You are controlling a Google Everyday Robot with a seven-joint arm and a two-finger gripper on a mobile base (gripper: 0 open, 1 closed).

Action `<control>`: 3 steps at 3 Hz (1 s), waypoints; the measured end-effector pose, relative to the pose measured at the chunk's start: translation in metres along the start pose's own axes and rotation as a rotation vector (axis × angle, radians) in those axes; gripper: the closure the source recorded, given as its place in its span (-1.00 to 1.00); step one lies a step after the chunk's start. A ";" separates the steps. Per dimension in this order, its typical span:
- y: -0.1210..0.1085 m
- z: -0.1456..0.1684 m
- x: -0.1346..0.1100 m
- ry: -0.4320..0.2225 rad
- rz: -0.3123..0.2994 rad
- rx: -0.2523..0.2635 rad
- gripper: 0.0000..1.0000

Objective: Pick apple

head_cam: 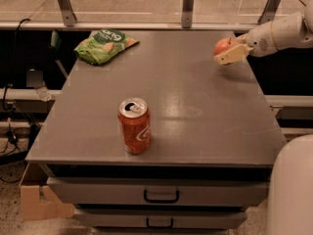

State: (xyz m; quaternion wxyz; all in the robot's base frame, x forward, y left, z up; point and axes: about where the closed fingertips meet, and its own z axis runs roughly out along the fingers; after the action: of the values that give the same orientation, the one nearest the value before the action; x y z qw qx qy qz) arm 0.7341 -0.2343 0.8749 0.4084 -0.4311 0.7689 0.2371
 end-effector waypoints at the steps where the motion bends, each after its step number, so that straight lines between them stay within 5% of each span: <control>1: 0.054 -0.035 -0.055 -0.101 -0.033 -0.125 1.00; 3: 0.076 -0.009 -0.078 -0.128 -0.050 -0.173 1.00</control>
Offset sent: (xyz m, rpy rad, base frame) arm -0.0418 0.0267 0.0610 0.1015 -0.0157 0.1132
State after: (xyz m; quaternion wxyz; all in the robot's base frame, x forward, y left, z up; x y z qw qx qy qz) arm 0.6878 -0.1646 0.9462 0.4236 -0.4678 0.7069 0.3194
